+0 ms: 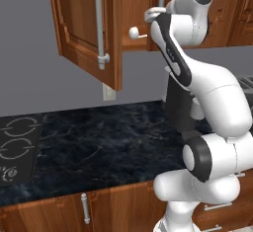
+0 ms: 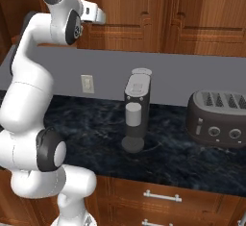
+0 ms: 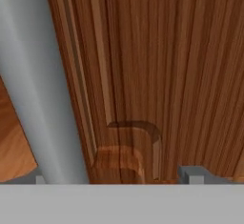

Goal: Open the cabinet and move the ladle to the pot. Then close the cabinet.

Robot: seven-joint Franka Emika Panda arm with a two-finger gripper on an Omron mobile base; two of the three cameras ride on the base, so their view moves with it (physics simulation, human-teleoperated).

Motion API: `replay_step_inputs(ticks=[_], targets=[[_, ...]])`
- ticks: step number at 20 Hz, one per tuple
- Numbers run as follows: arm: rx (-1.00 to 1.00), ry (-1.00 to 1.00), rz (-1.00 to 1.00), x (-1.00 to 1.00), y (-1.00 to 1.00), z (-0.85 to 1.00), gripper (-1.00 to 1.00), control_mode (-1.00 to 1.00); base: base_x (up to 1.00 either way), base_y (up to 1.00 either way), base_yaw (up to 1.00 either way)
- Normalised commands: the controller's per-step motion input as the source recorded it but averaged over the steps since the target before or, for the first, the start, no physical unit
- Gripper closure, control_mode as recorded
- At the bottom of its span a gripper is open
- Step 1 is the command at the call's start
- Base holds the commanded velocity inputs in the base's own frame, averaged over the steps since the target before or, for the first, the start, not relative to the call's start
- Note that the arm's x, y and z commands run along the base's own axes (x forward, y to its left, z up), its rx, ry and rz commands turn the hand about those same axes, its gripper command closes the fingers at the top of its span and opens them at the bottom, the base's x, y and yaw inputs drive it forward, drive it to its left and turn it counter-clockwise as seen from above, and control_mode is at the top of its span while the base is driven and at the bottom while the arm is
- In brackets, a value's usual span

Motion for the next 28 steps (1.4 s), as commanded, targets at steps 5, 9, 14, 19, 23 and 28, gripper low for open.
replay_step_inputs(ticks=[5,9,14,19,23,28], targets=[[-0.08,-0.08,-0.05,0.11,-0.84,0.09,1.00,-1.00,0.00,0.00,0.00],[-0.09,-0.11,-0.06,-0.29,-1.00,0.20,1.00,-1.00,0.00,0.00,0.00],[-0.02,-0.04,-0.04,-0.75,-1.00,0.19,1.00,-1.00,0.00,0.00,0.00],[0.01,0.00,-0.03,-0.98,-1.00,0.21,1.00,-1.00,0.00,0.00,0.00],[0.01,0.00,-0.01,-1.00,-1.00,0.09,1.00,-1.00,0.00,0.00,0.00],[0.00,0.00,0.00,-1.00,-1.00,0.00,1.00,-1.00,0.00,0.00,0.00]])
